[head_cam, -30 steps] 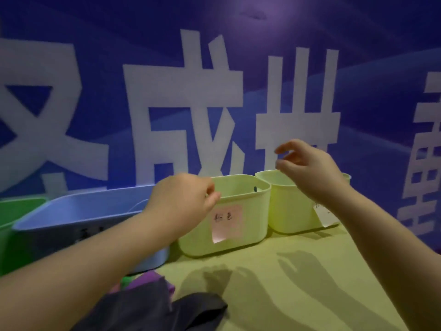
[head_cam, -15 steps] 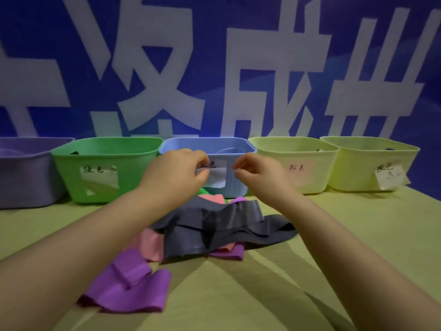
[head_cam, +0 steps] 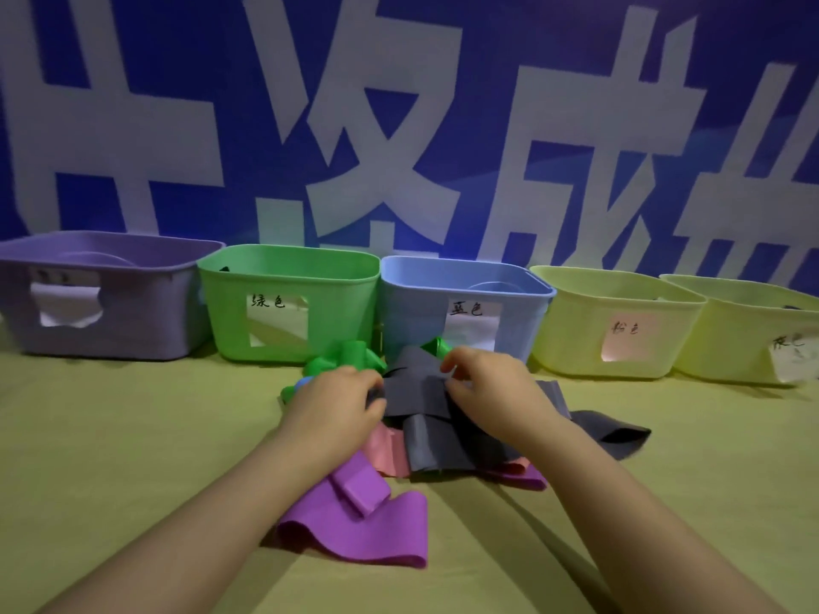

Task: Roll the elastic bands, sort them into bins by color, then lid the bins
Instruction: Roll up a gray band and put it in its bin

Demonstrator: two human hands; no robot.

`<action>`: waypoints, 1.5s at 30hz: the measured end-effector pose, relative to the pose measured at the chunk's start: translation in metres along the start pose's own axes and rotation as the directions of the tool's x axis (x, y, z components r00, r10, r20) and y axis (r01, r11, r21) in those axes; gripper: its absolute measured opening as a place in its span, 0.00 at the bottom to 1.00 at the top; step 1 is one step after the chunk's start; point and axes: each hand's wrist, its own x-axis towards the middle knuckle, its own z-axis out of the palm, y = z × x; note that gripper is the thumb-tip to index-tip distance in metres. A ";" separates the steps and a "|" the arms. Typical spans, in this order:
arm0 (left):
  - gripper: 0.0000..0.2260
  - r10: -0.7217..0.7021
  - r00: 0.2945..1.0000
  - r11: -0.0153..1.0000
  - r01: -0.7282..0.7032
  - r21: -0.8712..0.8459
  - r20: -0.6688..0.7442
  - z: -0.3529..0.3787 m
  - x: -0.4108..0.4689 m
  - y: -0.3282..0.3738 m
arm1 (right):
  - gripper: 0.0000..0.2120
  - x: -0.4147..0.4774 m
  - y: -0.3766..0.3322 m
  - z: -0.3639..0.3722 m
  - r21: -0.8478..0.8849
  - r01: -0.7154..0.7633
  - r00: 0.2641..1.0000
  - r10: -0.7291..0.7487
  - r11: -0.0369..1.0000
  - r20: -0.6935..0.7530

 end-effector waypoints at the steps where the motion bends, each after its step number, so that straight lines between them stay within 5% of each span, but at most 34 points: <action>1: 0.13 0.007 1.000 1.000 -0.007 0.003 -0.002 0.003 0.000 -0.002 | 0.13 0.001 0.005 0.001 -0.003 -0.016 1.000 0.016 1.000 0.002; 7: 0.20 0.015 0.997 0.995 -0.007 0.101 -0.079 -0.001 0.004 -0.003 | 0.17 0.003 0.033 0.003 -0.047 -0.062 0.995 0.066 0.997 0.079; 13: 0.24 -0.082 0.993 0.979 0.063 0.193 0.090 0.014 0.001 -0.013 | 0.23 0.004 0.037 -0.001 -0.122 -0.066 0.987 0.083 0.990 0.135; 18: 0.23 -0.100 0.995 0.992 0.102 0.070 -0.026 0.012 0.004 -0.012 | 0.30 0.001 0.066 -0.020 -0.162 -0.284 0.927 0.314 0.945 0.206; 23: 0.10 -0.109 0.971 0.984 0.075 -0.163 -0.213 0.001 0.007 -0.013 | 0.20 0.001 0.080 -0.026 0.000 -0.379 0.909 0.372 0.925 0.190; 29: 0.12 -0.168 0.921 0.939 0.041 -0.341 -0.351 -0.005 0.008 -0.012 | 0.15 0.002 0.082 -0.026 0.088 -0.371 0.922 0.355 0.924 0.154; 34: 0.11 -0.136 0.928 0.936 0.006 -0.351 -0.347 0.000 0.007 -0.014 | 0.23 0.001 0.089 -0.027 0.140 -0.464 0.876 0.430 0.875 0.217; 39: 0.11 -0.172 0.916 0.938 0.041 -0.345 -0.361 0.000 0.008 -0.020 | 0.12 0.002 0.103 -0.029 0.217 -0.501 0.856 0.442 0.838 0.269; 45: 0.11 -0.272 0.889 0.914 0.119 -0.389 -0.368 -0.003 0.010 -0.023 | 0.07 0.008 0.109 -0.029 0.508 -0.451 0.869 0.491 0.734 0.062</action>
